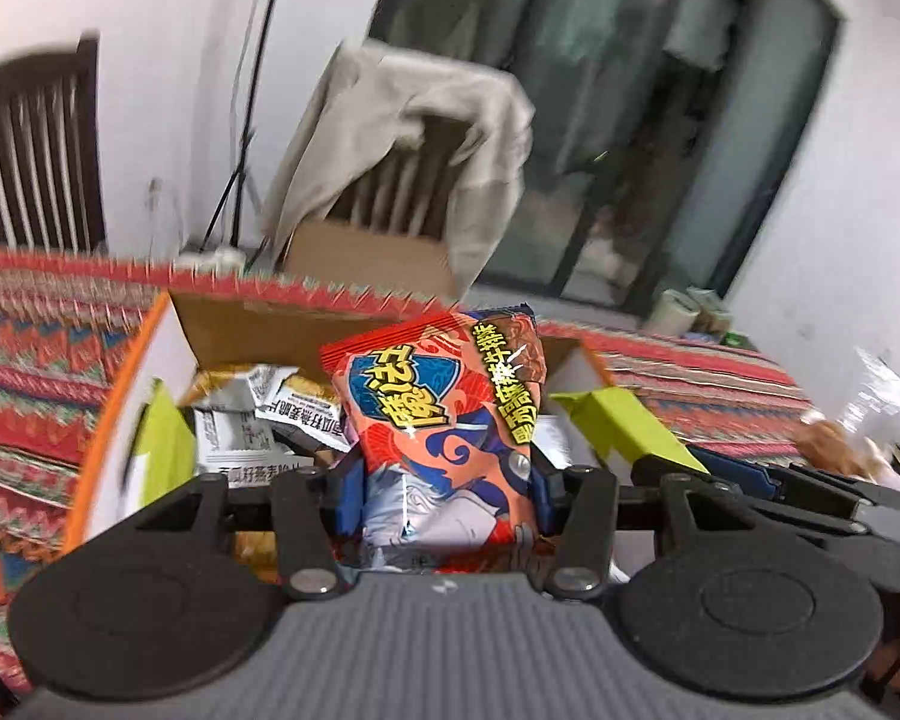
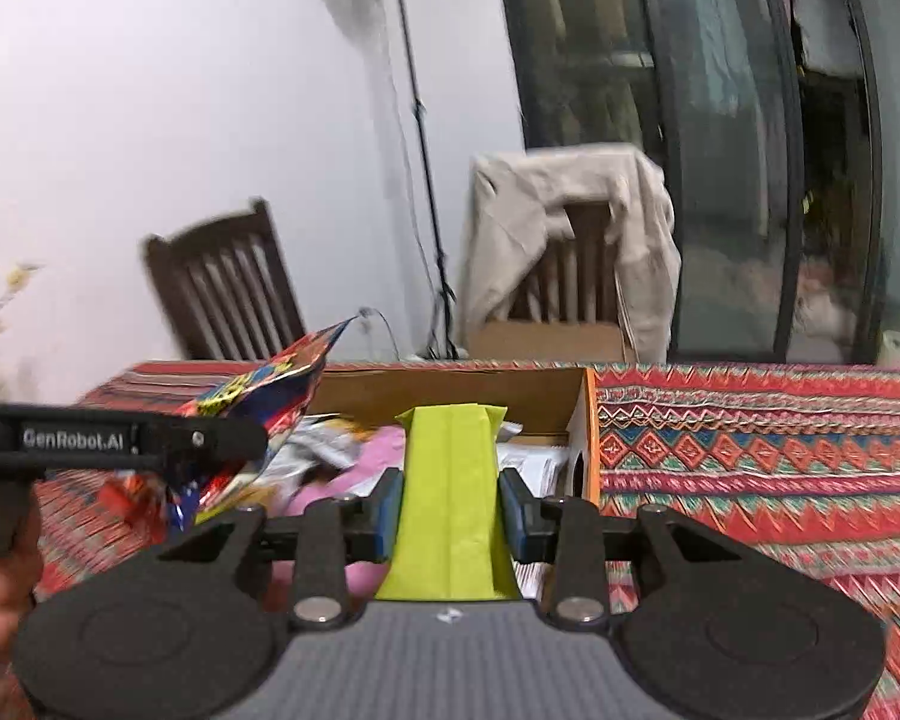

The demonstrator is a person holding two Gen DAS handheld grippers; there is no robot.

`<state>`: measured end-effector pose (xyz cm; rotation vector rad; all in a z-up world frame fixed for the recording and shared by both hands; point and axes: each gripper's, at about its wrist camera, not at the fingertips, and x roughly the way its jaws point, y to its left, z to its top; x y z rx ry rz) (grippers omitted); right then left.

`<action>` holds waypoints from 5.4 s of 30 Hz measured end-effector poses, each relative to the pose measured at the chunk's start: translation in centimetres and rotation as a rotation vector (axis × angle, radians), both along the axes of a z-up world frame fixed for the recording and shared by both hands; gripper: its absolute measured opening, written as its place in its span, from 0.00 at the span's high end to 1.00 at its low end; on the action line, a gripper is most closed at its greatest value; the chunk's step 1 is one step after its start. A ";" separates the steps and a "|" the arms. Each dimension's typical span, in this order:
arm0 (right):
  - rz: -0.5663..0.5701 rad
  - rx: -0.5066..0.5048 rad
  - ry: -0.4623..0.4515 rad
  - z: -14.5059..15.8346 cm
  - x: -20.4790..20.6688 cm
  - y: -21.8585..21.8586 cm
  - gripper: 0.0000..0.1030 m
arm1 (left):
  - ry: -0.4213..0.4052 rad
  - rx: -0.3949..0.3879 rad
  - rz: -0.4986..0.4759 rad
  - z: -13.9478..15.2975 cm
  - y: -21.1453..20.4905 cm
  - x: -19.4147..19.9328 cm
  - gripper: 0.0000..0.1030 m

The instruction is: Organize snacks

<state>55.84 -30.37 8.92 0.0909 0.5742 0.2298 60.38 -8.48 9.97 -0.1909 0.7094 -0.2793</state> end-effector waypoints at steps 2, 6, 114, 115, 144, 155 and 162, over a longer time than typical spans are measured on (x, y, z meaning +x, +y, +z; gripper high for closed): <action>-0.039 -0.057 0.024 -1.1 3.2 0.8 0.68 | 0.031 0.005 0.004 -1.2 -0.4 2.2 0.50; -0.075 -0.188 0.045 -3.5 7.0 2.9 0.67 | 0.061 0.022 0.016 -3.1 -1.1 4.6 0.50; -0.009 -0.025 -0.302 -9.7 -56.8 5.5 0.03 | -0.377 0.188 0.158 -9.3 8.3 -59.4 0.00; -0.009 -0.025 -0.301 -9.8 -56.8 5.6 0.03 | -0.377 0.190 0.157 -9.3 8.3 -59.5 0.00; -0.010 -0.030 -0.294 -10.2 -56.9 5.5 0.03 | -0.378 0.191 0.149 -9.3 8.1 -59.6 0.00; -0.011 -0.030 -0.295 -10.2 -56.9 5.5 0.03 | -0.382 0.189 0.149 -9.2 8.1 -59.7 0.00; -0.012 -0.031 -0.294 -10.2 -56.8 5.4 0.03 | -0.380 0.184 0.143 -9.0 8.3 -59.6 0.00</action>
